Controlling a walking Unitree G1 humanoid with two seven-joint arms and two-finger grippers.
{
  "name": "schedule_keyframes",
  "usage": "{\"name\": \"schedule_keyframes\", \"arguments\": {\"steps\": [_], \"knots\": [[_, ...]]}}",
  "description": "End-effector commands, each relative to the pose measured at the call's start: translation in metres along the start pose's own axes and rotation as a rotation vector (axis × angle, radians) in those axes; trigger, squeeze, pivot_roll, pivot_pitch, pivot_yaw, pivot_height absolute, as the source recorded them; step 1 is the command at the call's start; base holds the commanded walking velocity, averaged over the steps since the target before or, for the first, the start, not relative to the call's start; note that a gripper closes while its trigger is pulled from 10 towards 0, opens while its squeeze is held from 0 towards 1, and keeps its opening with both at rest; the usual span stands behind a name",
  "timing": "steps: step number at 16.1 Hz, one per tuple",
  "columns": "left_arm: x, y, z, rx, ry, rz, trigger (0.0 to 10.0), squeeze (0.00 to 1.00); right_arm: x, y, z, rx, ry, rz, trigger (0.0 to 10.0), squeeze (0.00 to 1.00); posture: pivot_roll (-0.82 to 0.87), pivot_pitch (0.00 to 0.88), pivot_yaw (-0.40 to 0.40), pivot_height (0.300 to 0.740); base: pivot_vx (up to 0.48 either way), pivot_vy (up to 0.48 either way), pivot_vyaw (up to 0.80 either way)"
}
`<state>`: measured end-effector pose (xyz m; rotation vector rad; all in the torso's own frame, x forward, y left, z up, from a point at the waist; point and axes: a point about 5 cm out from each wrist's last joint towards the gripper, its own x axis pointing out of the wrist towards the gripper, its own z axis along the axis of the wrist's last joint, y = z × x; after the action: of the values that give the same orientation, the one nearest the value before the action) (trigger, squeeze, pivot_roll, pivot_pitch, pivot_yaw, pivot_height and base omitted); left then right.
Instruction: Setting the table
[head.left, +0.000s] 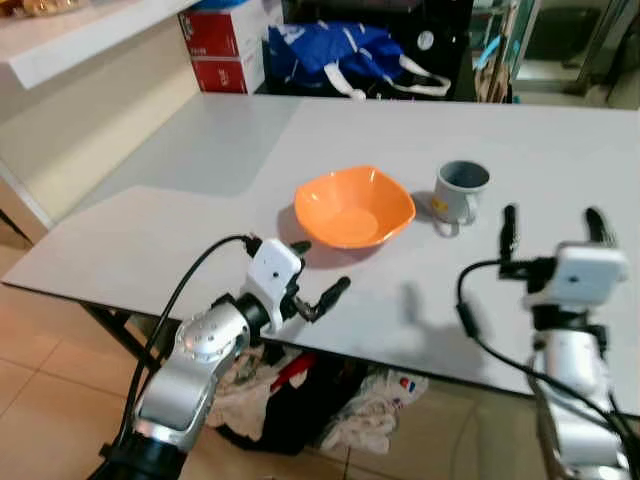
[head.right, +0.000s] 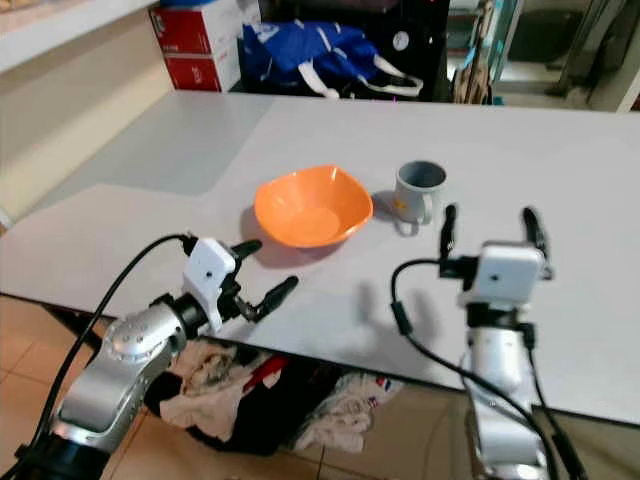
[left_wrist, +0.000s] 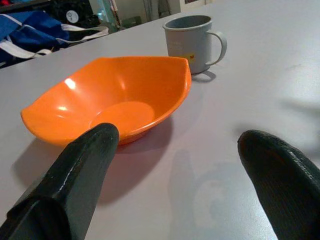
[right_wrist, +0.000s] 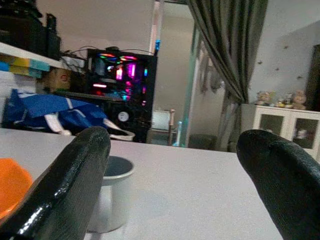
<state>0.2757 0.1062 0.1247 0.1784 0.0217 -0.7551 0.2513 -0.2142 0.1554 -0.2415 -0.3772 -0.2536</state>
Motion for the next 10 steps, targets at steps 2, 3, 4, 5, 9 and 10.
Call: {"name": "schedule_keyframes", "arguments": {"steps": [2, 3, 4, 5, 9, 10], "knots": [[-0.002, 0.005, -0.002, 0.005, 0.009, 0.029, 10.0, 0.0, -0.009, -0.011, 0.004, 0.006, 0.055, 0.005, 10.0, 0.0, -0.02, 0.0, 0.082, 0.74, 0.0, 0.0, 0.0], [-0.003, 0.007, -0.002, 0.001, 0.012, 0.036, 10.0, 0.0, -0.017, -0.012, 0.003, 0.011, 0.088, 0.026, 10.0, 0.0, -0.02, 0.0, 0.081, 0.74, 0.0, 0.0, 0.0], [-0.004, 0.012, -0.004, -0.016, 0.023, 0.068, 10.0, 0.0, -0.033, -0.012, -0.002, 0.017, 0.156, 0.07, 10.0, 0.0, -0.03, 0.0, 0.077, 0.74, 0.0, 0.0, 0.0], [-0.005, 0.017, -0.005, -0.038, 0.032, 0.105, 10.0, 0.0, -0.047, -0.01, -0.006, 0.029, 0.203, 0.112, 10.0, 0.0, -0.03, 0.0, 0.077, 0.74, 0.0, 0.0, 0.0], [-0.004, 0.018, -0.003, -0.127, -0.002, 0.217, 10.0, 0.0, -0.075, -0.008, -0.012, 0.003, 0.3, 0.153, 10.0, 0.0, -0.05, 0.0, 0.06, 0.74, 0.0, 0.0, 0.0], [-0.004, 0.019, -0.004, -0.158, -0.011, 0.275, 10.0, 0.0, -0.082, -0.01, -0.018, -0.021, 0.331, 0.145, 10.0, 0.0, -0.05, 0.0, 0.058, 0.74, 0.0, 0.0, 0.0]]}}
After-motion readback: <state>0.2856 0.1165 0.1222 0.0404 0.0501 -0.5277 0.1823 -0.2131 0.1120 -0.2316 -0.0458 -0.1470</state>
